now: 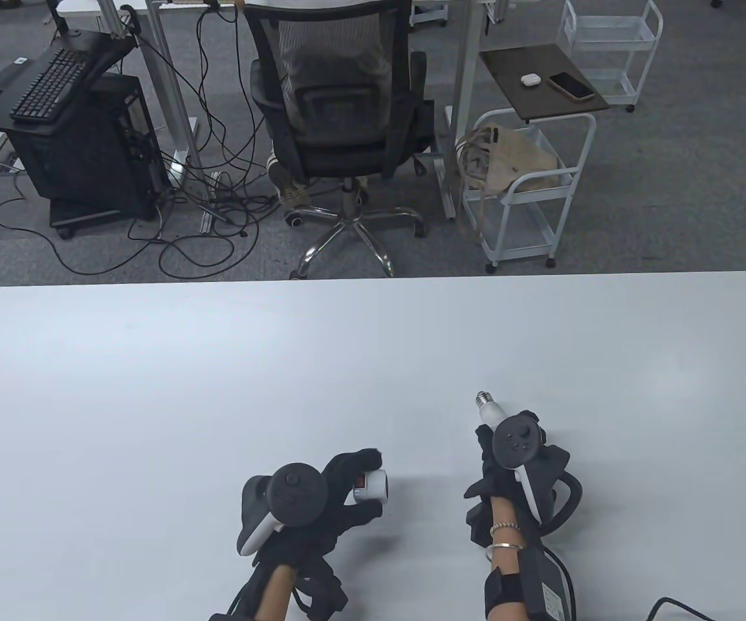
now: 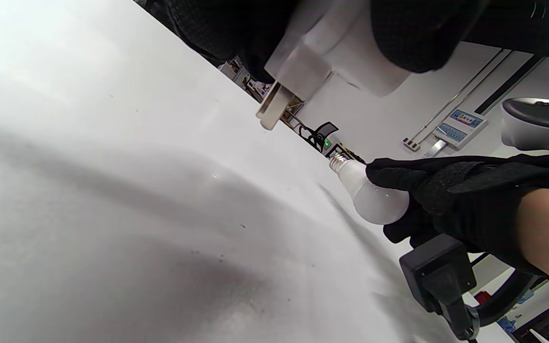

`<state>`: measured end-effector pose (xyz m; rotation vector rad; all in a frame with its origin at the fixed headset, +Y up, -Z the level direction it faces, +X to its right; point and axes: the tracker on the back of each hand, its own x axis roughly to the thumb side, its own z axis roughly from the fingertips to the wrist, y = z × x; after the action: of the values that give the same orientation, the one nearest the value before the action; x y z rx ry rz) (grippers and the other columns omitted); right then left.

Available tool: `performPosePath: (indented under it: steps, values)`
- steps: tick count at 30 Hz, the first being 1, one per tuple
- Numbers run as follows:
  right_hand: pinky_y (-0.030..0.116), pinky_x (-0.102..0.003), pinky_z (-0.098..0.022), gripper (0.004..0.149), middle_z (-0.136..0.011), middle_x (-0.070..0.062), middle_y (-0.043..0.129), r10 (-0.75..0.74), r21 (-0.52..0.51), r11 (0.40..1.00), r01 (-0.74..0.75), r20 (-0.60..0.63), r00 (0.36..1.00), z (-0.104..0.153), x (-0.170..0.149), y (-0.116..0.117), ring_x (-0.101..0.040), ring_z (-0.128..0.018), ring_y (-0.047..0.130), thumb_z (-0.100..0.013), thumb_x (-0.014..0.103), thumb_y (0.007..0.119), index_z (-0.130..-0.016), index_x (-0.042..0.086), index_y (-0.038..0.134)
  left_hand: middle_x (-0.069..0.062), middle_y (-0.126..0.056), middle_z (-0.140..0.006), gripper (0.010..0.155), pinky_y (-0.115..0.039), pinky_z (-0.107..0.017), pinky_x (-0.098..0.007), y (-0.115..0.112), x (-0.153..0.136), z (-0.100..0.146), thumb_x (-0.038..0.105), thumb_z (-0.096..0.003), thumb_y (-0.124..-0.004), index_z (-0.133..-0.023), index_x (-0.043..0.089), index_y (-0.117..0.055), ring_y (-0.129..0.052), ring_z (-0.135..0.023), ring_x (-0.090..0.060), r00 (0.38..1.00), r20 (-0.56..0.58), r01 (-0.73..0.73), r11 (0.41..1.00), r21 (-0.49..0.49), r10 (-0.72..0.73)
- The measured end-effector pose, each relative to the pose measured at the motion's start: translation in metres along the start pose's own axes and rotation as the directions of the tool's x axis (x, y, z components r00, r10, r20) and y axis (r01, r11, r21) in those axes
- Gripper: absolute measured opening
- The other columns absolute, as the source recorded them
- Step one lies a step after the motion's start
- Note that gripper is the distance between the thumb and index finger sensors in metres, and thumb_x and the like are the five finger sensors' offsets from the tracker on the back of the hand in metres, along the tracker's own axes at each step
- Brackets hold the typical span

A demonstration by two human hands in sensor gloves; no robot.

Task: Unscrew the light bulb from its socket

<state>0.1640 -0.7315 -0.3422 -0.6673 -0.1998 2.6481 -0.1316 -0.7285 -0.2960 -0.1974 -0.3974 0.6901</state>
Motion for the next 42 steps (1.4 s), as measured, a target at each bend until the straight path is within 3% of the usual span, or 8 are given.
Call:
performPosePath:
  steps: [8, 13, 42]
  values:
    - [0.068, -0.061, -0.059, 0.07, -0.093, -0.033, 0.078, 0.039, -0.003, 0.999, -0.039, -0.036, 0.999, -0.002, 0.003, 0.017, -0.048, -0.075, 0.091, -0.056, 0.045, 0.081, -0.102, -0.003, 0.057, -0.004, -0.059, -0.122, 0.07, -0.066, -0.084, -0.041, -0.001, 0.001, 0.0, 0.045, -0.0559, -0.083, -0.114, 0.039, -0.043, -0.075, -0.108, -0.023, 1.0, -0.002, 0.009, 1.0, -0.01, -0.009]
    - [0.067, -0.062, -0.059, 0.072, -0.094, -0.035, 0.076, 0.039, 0.048, 0.998, -0.036, -0.064, 0.997, -0.005, 0.004, 0.017, -0.049, -0.075, 0.09, -0.058, 0.046, 0.079, -0.103, -0.005, 0.054, -0.004, -0.059, -0.122, 0.071, -0.066, -0.084, -0.041, -0.001, 0.001, 0.0, 0.045, -0.0559, -0.083, -0.114, 0.039, -0.043, -0.075, -0.107, -0.023, 1.0, -0.006, 0.008, 1.0, -0.01, -0.008]
    - [0.063, -0.064, -0.06, 0.083, -0.097, -0.039, 0.069, -0.011, 0.089, 0.996, 0.021, -0.102, 0.995, -0.009, 0.0, 0.016, -0.053, -0.078, 0.085, -0.059, 0.05, 0.075, -0.107, -0.01, 0.044, -0.004, -0.06, -0.122, 0.071, -0.066, -0.084, -0.041, 0.0, 0.001, 0.0, 0.045, -0.056, -0.082, -0.114, 0.038, -0.042, -0.075, -0.107, -0.023, 1.0, -0.008, 0.007, 1.0, -0.013, -0.007]
